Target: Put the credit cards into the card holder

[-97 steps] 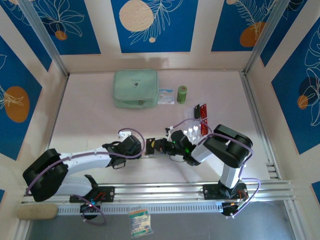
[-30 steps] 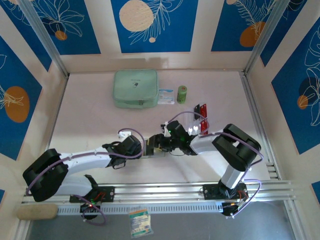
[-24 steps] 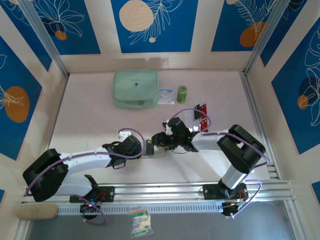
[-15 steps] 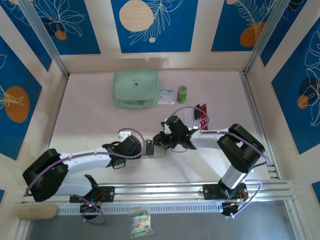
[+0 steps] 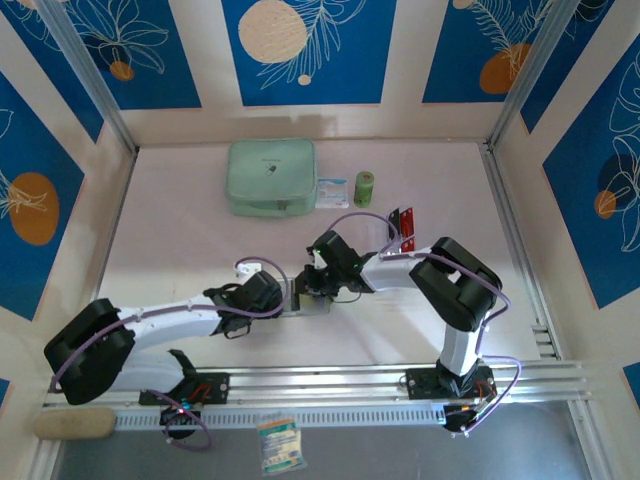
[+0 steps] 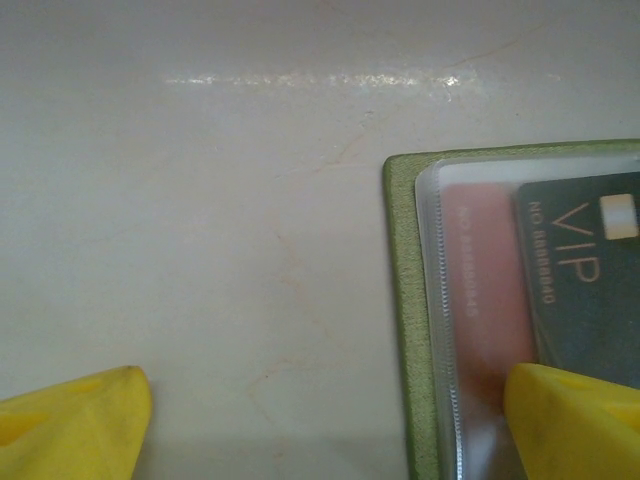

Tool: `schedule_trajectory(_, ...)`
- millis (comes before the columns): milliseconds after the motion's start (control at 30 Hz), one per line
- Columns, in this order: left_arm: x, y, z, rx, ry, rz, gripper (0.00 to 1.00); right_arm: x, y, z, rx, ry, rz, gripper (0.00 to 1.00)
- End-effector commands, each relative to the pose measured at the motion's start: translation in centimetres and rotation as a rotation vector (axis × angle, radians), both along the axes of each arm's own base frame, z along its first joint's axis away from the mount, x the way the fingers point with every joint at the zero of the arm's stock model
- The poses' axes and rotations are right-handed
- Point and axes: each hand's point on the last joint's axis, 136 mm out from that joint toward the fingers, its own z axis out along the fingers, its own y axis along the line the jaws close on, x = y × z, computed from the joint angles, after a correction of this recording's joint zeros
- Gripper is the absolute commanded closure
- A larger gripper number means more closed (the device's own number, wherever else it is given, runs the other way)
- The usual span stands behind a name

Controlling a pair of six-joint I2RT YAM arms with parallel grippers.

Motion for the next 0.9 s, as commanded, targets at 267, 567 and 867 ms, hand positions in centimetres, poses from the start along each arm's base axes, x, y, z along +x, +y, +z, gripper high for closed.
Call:
schedule_trajectory(267,0.3,1.1,1.8,0.023,-0.037,0.03,0.09,-0.8,0.5,2.0,-0.009,-0.009,0.048,0.87)
schedule_trajectory(567,-0.3,3.5,1.1,0.094,-0.006,0.117,0.09,-1.2,-0.8,1.9,-0.114,-0.034,0.055,0.88)
schedule_trajectory(867,-0.5,3.8,0.0,0.125,0.032,0.12,0.08,-1.7,0.0,0.8,-0.157,-0.031,0.086,0.89)
